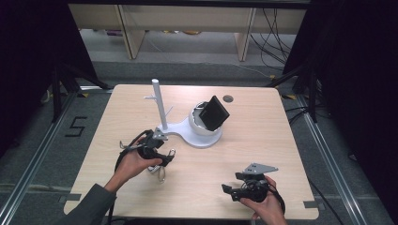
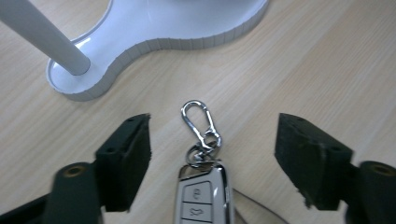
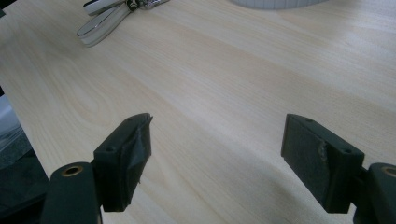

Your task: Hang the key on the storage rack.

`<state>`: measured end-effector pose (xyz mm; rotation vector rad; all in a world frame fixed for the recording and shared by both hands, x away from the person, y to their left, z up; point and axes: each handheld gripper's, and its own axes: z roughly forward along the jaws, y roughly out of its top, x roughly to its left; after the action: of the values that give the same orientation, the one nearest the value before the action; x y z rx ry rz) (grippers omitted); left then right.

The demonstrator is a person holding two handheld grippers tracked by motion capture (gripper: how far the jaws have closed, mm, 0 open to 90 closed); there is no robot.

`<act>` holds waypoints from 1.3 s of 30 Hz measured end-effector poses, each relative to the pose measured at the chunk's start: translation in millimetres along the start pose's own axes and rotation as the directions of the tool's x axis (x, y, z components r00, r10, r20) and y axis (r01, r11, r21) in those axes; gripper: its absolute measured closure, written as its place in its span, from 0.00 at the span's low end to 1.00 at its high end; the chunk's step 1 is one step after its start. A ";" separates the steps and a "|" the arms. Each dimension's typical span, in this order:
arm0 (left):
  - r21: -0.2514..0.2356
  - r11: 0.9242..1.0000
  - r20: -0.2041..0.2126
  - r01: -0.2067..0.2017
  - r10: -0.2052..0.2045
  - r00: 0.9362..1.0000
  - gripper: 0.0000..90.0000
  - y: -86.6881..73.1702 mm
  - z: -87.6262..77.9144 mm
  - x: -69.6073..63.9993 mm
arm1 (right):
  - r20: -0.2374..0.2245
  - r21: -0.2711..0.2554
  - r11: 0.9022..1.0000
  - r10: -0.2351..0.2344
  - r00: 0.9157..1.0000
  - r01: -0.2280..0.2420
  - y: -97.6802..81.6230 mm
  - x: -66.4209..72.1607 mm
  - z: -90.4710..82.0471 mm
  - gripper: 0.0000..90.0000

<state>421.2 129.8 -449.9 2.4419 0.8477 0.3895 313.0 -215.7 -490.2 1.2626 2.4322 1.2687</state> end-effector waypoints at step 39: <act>0.421 0.886 0.169 -0.193 0.132 0.977 0.82 37.4 60.0 7.6 | 0.018 -0.038 0.999 0.008 1.000 -0.007 2.3 -4.1 -5.6 0.33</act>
<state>470.6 86.9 -477.6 2.9290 0.7328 0.0904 314.5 -221.4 -485.9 1.2693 2.3815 1.2939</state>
